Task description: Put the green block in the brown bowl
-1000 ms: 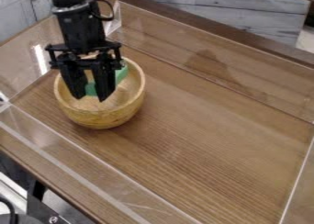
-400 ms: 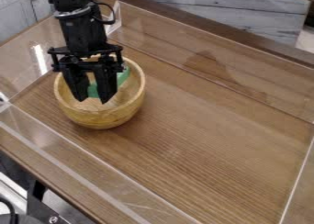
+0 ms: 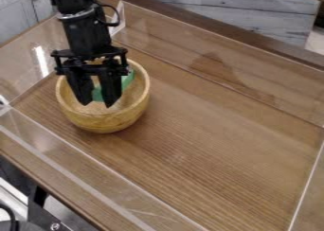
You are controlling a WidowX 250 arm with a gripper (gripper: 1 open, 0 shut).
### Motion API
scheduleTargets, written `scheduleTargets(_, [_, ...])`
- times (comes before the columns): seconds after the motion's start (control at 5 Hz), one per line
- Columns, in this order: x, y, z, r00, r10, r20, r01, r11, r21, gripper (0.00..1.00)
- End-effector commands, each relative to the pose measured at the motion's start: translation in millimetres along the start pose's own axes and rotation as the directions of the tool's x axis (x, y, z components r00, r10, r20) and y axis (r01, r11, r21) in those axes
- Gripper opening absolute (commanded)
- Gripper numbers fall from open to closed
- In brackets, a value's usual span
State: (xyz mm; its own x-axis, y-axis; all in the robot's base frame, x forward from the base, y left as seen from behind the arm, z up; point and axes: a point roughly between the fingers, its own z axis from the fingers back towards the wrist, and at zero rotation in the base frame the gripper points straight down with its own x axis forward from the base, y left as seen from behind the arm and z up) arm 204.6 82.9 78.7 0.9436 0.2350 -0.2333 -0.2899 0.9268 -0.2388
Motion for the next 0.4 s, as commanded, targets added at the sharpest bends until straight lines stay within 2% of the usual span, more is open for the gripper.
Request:
scheduleTargets(0.0, [4.0, -2.0, 6.4, 0.999, -0.011, 0.031, 0.011, 1.0, 0.003, 0.0])
scheduleTargets(0.2, [4.6, -2.6, 5.6, 0.999, -0.013, 0.031, 0.013, 1.0, 0.001, 0.0])
